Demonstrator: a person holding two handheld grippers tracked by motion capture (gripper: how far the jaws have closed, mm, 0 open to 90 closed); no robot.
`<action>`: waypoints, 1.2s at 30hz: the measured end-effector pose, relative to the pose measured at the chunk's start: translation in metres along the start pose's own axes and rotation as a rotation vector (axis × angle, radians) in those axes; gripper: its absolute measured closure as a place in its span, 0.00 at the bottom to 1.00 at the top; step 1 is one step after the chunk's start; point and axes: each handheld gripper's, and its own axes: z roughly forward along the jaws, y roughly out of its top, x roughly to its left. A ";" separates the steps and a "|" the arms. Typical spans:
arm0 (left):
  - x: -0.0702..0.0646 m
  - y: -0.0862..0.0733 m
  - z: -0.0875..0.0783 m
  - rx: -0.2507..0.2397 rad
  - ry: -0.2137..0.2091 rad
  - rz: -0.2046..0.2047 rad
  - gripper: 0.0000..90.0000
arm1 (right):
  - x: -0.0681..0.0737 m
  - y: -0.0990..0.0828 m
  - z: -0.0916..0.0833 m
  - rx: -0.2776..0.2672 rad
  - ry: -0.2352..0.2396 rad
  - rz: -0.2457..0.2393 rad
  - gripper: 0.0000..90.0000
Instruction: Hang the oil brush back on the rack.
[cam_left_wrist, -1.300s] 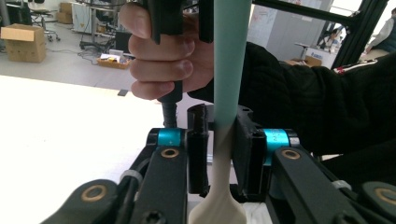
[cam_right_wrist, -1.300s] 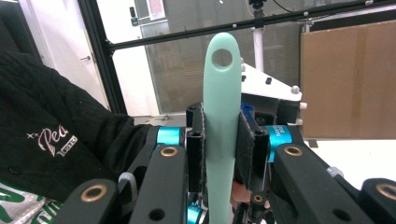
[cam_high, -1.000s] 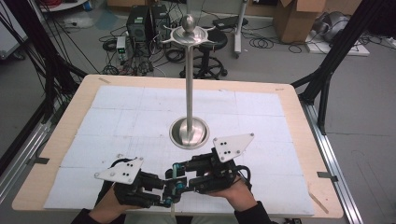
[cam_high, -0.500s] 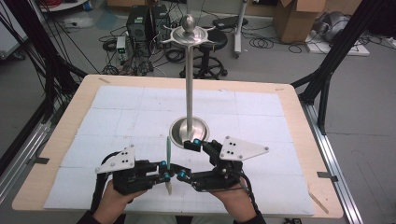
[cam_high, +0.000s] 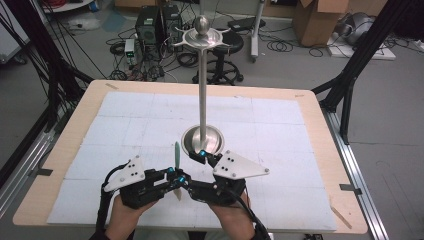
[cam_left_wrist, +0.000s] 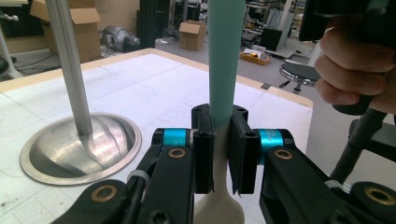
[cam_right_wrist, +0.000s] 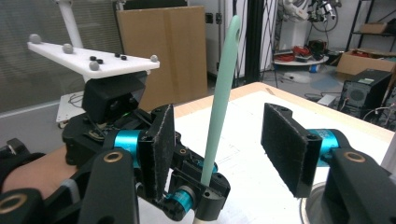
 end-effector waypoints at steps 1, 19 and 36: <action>0.000 0.000 0.000 -0.001 0.003 0.001 0.90 | 0.000 0.000 0.001 0.004 0.000 0.005 0.49; -0.008 0.000 0.002 -0.026 0.073 0.012 0.90 | 0.008 0.003 0.020 0.003 -0.063 0.058 0.73; -0.008 0.000 0.003 -0.048 0.040 0.006 0.85 | 0.008 0.004 0.018 -0.002 -0.054 0.075 0.91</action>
